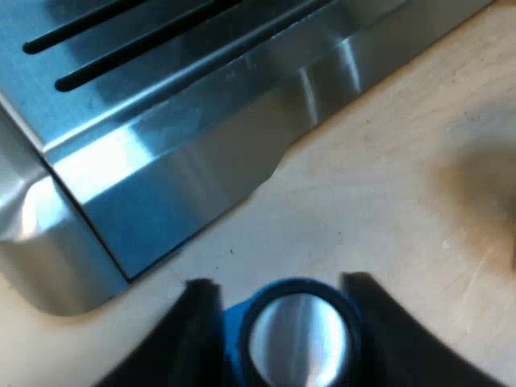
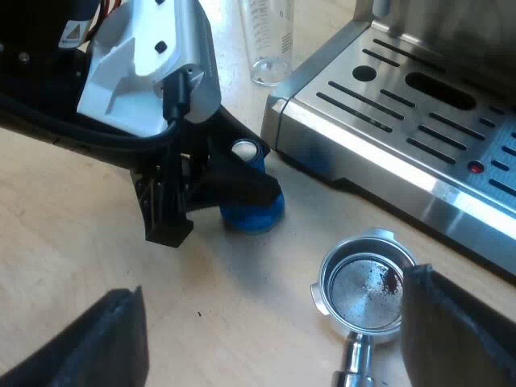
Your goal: Grind coffee beans and then tamp
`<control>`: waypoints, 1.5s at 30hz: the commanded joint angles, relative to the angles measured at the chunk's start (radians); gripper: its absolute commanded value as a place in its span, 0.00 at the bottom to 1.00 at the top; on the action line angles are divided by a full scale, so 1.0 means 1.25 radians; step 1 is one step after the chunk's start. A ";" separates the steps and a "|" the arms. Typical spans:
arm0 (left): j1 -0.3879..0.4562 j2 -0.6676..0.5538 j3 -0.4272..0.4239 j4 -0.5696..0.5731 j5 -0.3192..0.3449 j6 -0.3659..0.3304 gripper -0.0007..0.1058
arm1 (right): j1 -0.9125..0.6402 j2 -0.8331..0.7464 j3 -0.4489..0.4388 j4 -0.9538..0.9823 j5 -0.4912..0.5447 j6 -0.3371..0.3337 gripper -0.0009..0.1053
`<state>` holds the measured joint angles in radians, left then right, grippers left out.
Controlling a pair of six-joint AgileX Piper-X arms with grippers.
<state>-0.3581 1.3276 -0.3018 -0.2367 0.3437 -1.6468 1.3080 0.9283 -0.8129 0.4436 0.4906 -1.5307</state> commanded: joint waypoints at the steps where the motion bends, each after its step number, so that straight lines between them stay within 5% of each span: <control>1: -0.002 -0.004 0.000 -0.007 -0.004 -0.022 0.19 | -0.001 -0.005 -0.007 -0.008 0.005 -0.013 0.63; 5: -0.002 -0.048 0.000 0.008 -0.004 -0.067 0.18 | -0.001 -0.005 -0.007 -0.008 0.005 -0.013 0.63; 17: -0.002 -0.273 0.000 0.140 -0.004 -0.067 0.18 | -0.001 -0.005 -0.007 -0.008 0.005 -0.013 0.63; 32: -0.002 -0.623 0.000 0.415 -0.004 -0.061 0.18 | -0.001 -0.005 -0.005 0.007 0.005 -0.003 0.63; 45: -0.002 -0.690 0.000 0.524 -0.002 -0.061 0.18 | -0.087 -0.003 0.037 0.007 -0.023 0.042 0.63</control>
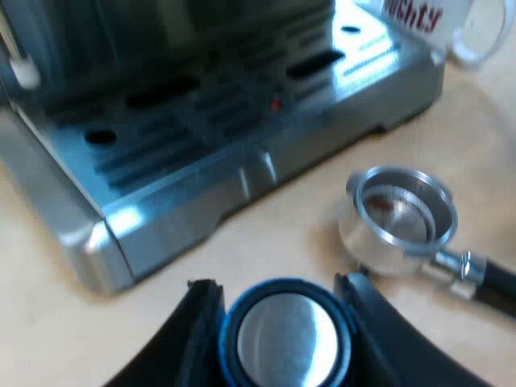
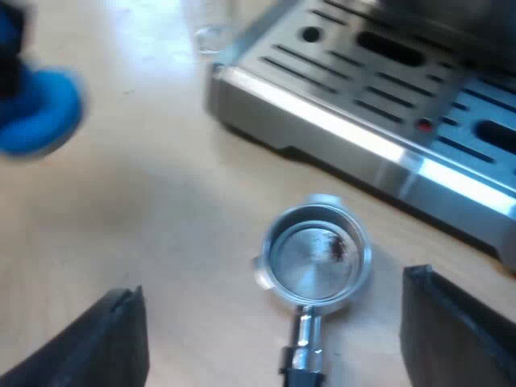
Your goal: Grind coffee beans and then tamp
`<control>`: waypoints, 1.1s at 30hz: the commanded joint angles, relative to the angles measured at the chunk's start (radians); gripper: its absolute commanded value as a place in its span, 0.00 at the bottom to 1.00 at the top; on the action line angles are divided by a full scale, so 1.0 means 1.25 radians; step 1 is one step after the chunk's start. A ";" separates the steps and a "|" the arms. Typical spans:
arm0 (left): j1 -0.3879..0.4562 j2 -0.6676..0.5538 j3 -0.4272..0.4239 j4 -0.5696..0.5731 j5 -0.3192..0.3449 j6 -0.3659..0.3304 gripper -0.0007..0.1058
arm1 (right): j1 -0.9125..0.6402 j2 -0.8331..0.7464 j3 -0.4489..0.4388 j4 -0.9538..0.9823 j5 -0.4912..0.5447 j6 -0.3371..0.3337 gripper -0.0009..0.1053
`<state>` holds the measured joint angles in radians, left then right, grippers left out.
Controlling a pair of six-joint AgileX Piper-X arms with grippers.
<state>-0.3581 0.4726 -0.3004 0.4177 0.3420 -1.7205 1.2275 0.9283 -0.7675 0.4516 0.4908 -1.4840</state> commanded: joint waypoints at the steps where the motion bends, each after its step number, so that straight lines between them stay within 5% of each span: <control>1: -0.002 -0.006 -0.001 0.000 0.004 -0.002 0.18 | -0.038 -0.003 0.001 0.001 -0.035 0.005 0.63; 9: -0.002 -0.006 -0.001 0.003 0.011 -0.002 0.18 | -0.078 -0.027 0.024 0.001 -0.049 -0.007 0.63; 19: -0.002 -0.006 -0.009 0.003 0.015 -0.002 0.18 | -0.078 -0.185 0.146 -0.001 -0.037 -0.013 0.63; 33: -0.002 -0.006 -0.121 0.027 0.017 0.017 0.18 | -0.078 -0.259 0.263 -0.082 -0.037 -0.013 0.63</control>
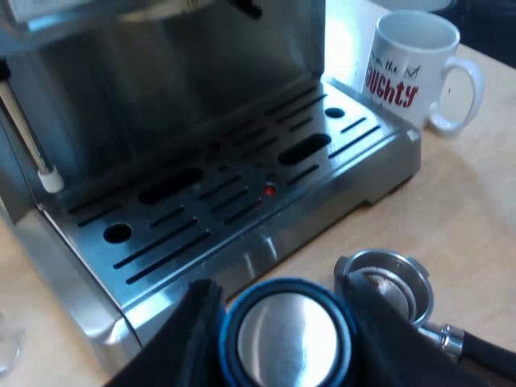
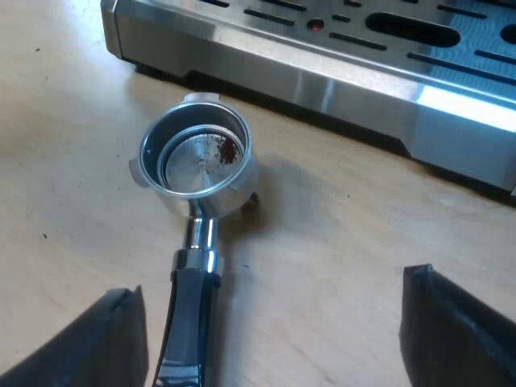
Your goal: Grind coffee beans and then tamp
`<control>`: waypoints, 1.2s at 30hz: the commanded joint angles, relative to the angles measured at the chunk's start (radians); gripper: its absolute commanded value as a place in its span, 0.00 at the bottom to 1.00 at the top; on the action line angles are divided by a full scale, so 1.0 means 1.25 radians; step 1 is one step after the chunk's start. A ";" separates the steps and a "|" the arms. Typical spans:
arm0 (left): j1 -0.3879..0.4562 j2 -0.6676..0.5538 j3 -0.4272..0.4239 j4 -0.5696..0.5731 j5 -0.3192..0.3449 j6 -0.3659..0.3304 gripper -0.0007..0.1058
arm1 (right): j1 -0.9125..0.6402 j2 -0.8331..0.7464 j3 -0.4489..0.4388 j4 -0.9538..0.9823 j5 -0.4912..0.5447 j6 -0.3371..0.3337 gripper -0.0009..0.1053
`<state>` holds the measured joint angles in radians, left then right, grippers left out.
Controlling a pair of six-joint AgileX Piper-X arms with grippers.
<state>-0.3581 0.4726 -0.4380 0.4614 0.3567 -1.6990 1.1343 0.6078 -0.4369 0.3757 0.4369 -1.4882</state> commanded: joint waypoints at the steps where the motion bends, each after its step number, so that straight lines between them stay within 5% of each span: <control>1: -0.002 -0.003 -0.013 -0.008 0.005 0.000 0.18 | -0.003 -0.002 -0.002 -0.024 0.006 -0.012 0.63; 11: -0.110 0.071 -0.052 -0.008 -0.004 0.000 0.18 | -0.003 -0.002 -0.002 -0.038 -0.001 -0.016 0.63; 22: -0.307 0.205 -0.106 -0.066 -0.133 0.066 0.18 | -0.003 -0.002 -0.002 -0.041 -0.074 -0.016 0.63; 36: -0.360 0.368 -0.144 -0.159 -0.132 0.085 0.18 | -0.003 -0.002 -0.002 -0.041 -0.074 -0.016 0.63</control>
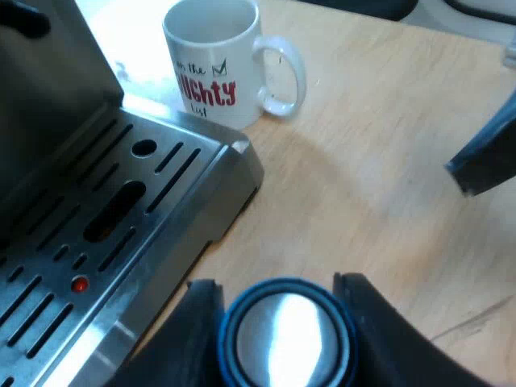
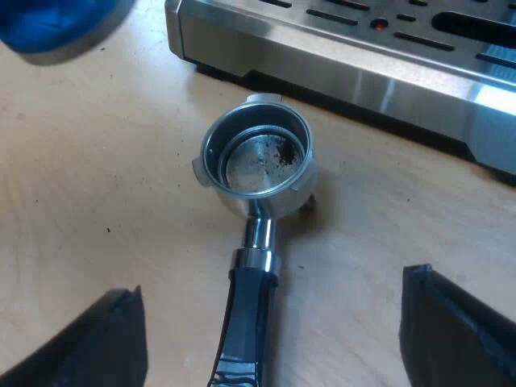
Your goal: Grind coffee beans and then tamp
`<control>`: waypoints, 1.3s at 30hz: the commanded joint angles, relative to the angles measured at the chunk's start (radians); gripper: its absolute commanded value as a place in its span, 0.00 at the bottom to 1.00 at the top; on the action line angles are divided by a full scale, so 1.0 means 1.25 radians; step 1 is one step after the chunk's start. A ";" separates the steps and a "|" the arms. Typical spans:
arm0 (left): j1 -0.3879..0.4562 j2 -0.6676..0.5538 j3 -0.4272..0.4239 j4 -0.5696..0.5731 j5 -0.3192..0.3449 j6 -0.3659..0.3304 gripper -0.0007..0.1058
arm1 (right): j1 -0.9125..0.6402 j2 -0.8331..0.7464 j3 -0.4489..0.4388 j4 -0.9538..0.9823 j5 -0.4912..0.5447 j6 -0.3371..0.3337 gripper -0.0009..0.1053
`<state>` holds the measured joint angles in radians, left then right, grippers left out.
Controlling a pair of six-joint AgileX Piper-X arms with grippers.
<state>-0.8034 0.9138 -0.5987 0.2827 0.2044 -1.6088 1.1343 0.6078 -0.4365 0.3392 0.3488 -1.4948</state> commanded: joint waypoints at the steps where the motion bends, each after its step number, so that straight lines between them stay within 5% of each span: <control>1: -0.004 0.029 -0.020 -0.016 -0.011 0.016 0.18 | -0.003 -0.002 -0.002 -0.012 -0.004 -0.010 0.63; 39: 0.001 0.289 -0.026 -0.159 -0.017 0.070 0.18 | -0.003 -0.002 -0.002 -0.009 -0.004 -0.010 0.63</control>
<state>-0.8034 1.2753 -0.6217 0.1023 0.1948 -1.5292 1.1343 0.6078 -0.4365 0.3392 0.3488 -1.4948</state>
